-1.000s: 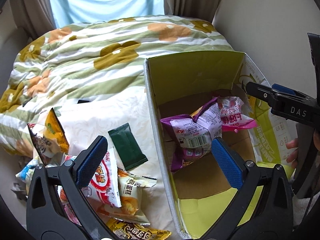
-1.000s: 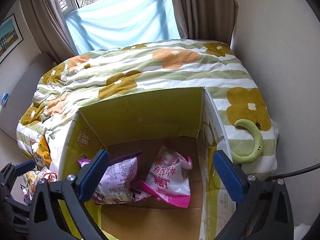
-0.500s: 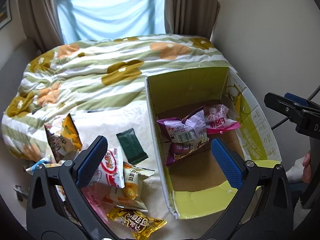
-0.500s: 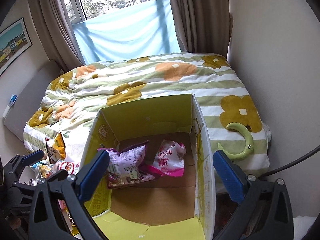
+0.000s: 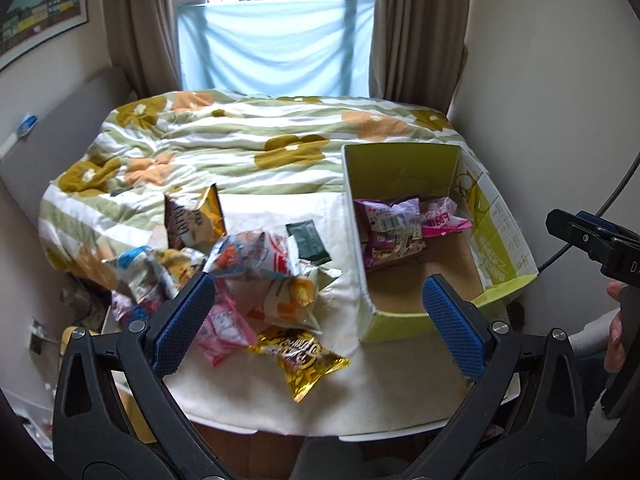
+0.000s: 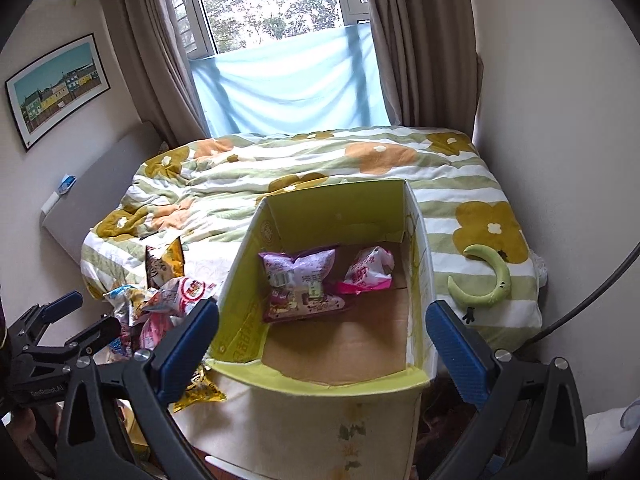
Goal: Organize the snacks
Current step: 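Move both tools back over the remaining snack pile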
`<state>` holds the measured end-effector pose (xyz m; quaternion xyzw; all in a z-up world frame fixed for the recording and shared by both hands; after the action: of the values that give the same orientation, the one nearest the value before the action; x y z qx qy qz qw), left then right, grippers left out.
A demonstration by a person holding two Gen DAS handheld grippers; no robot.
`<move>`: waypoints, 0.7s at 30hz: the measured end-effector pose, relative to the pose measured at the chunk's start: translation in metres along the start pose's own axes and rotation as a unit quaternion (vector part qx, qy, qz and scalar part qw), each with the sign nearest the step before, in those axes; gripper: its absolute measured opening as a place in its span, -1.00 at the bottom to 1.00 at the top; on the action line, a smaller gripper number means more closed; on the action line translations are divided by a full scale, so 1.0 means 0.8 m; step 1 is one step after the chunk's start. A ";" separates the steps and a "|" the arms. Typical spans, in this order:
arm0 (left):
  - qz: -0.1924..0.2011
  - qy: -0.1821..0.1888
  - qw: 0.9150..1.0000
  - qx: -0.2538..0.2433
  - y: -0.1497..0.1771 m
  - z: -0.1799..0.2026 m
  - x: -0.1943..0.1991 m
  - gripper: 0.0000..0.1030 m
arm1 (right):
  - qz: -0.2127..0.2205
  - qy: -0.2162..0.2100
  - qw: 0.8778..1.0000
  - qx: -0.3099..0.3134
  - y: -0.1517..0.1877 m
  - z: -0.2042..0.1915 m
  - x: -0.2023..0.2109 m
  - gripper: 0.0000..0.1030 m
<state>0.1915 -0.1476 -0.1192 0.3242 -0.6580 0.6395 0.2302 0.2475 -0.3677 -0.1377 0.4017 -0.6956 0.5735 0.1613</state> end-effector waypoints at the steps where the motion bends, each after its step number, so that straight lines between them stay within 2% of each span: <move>1: -0.002 -0.010 1.000 0.005 0.010 -0.009 0.006 0.99 | -0.001 -0.002 1.000 0.001 0.007 -0.004 0.001 0.99; 8: -0.020 -0.047 0.998 0.045 0.070 -0.074 0.033 0.99 | -0.015 -0.037 0.999 0.001 0.054 -0.040 0.003 0.99; 12: -0.022 -0.055 0.996 0.071 0.094 -0.107 0.037 0.99 | -0.025 -0.050 0.998 0.020 0.074 -0.072 -0.002 0.99; 21: -0.031 -0.067 0.994 0.085 0.102 -0.188 0.015 0.99 | -0.019 -0.084 0.995 0.043 0.083 -0.159 -0.032 1.00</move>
<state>0.1077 -0.0028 -0.1555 0.4051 -0.6051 0.6622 0.1766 0.1841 -0.2388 -0.1628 0.4681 -0.6737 0.5637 0.0960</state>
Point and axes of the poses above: each gripper's, at about its wrist camera, not at the fingertips, and x roughly against the way its jaws point, z to its right, y to its underside, the point moved 9 cm from there along -x, roughly the way its jaws point, and after that the axes turned 7 degrees about -y, right-handed, at the moved point
